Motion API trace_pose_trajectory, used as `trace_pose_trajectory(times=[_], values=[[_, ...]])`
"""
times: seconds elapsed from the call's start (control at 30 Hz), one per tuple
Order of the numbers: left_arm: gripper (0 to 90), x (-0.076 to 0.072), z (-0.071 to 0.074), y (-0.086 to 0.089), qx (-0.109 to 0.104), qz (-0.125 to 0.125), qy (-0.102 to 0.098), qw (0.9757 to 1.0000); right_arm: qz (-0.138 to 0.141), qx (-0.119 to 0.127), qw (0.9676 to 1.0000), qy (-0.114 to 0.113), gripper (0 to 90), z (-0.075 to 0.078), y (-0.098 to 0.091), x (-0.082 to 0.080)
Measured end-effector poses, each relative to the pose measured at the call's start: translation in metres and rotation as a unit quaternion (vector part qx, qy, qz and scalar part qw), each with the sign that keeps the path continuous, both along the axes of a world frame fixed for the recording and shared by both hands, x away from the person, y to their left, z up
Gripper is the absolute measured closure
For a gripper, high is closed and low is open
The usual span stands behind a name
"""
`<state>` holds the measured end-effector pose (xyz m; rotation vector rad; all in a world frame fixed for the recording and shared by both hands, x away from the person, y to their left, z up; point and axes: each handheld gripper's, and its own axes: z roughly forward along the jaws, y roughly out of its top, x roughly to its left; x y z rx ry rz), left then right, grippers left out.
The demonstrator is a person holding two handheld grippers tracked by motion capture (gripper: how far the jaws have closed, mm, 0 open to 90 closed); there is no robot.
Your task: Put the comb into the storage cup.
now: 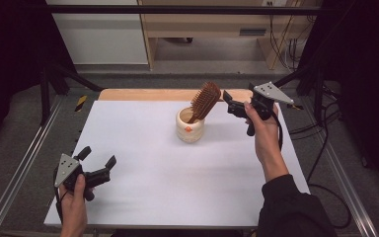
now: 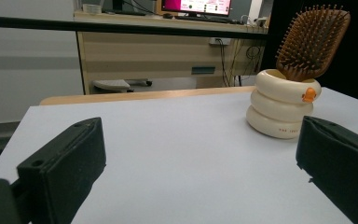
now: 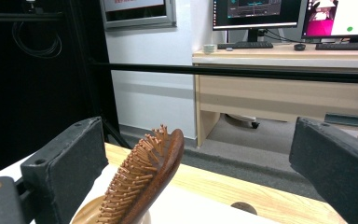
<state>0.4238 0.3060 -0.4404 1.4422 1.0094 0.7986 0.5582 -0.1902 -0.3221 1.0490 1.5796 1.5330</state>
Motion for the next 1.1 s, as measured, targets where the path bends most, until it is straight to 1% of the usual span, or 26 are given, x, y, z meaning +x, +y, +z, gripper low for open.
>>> trace_pose_trajectory(times=[0.67,1.0,1.07,1.1], values=[[1.5,-0.001,0.001,0.002,0.002,0.001,-0.002,1.0,-0.001,0.0,1.0,-0.003,3.4,0.001,-0.012,-0.014],[1.5,-0.004,0.006,0.007,0.002,0.005,-0.01,0.9999,-0.006,-0.002,1.0,-0.002,3.4,0.0,-0.019,-0.019],[1.5,-0.006,0.009,0.008,-0.003,0.005,-0.014,0.9999,-0.008,0.0,1.0,0.003,3.2,0.0,-0.02,-0.02],[1.5,-0.007,0.01,0.008,-0.002,0.004,-0.017,0.9999,-0.009,-0.004,0.9999,0.002,3.2,0.0,-0.021,-0.02]])
